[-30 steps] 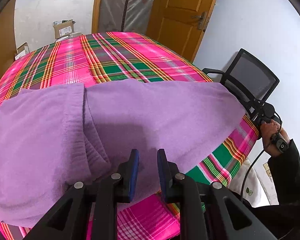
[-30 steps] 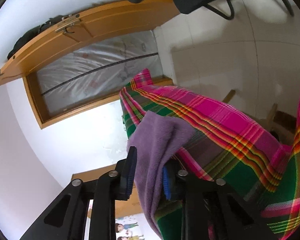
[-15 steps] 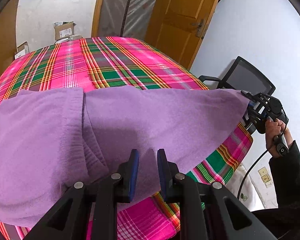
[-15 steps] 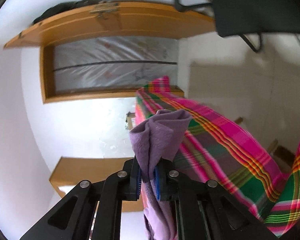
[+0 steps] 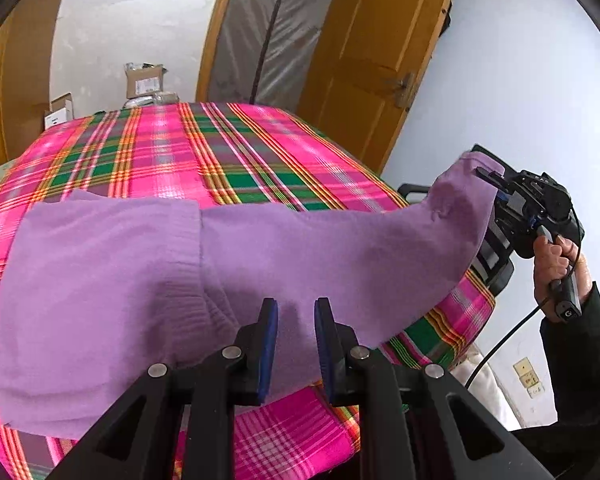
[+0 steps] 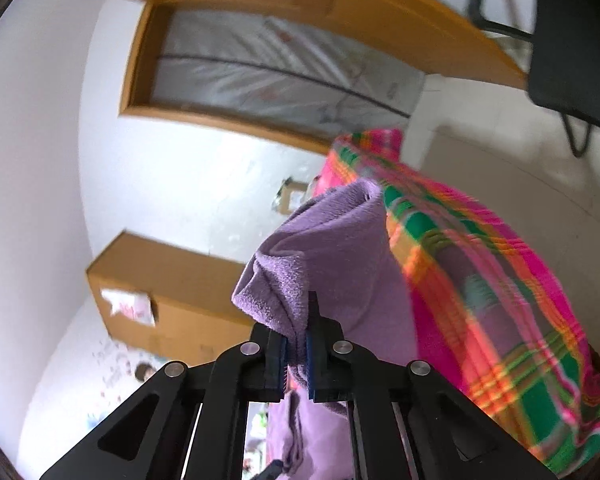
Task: Fold clothes
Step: 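Lift the corner with the right gripper and fold it over the sweatshirt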
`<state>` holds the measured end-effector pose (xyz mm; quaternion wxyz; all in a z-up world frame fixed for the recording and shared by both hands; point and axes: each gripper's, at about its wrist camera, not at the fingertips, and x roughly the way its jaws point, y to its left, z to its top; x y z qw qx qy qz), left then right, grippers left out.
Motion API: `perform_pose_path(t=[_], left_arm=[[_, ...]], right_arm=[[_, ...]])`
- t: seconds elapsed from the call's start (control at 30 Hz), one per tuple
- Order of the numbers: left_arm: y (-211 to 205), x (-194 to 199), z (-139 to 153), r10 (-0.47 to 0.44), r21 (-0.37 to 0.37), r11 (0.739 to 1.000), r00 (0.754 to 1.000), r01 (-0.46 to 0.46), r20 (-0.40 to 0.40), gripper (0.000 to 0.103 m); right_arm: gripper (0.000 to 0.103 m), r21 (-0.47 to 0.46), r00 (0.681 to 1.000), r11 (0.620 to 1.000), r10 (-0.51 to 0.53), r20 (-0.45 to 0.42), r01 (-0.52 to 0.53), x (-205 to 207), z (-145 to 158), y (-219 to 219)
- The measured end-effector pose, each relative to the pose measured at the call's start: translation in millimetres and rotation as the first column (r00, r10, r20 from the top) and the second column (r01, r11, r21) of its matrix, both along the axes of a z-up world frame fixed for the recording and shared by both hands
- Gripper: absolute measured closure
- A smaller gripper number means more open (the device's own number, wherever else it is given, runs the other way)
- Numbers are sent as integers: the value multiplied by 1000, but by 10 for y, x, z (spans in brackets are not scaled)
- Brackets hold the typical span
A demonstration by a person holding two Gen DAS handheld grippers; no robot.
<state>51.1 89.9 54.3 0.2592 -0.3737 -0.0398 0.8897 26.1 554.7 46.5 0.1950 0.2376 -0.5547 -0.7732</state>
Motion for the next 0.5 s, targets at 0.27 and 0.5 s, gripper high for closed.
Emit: perform_pose_path(t=[0.27,0.5], left_arm=[[-352,40,38,88,47,995,996,-88,-15,84],[-598,68,-16,149,57,987,989,-149,-1,84]], right_arm=[[96,68,982,982,182,-42,-179,-283,278,-746],[96,147,934,924,357,0,-353,-533,194,-1535]])
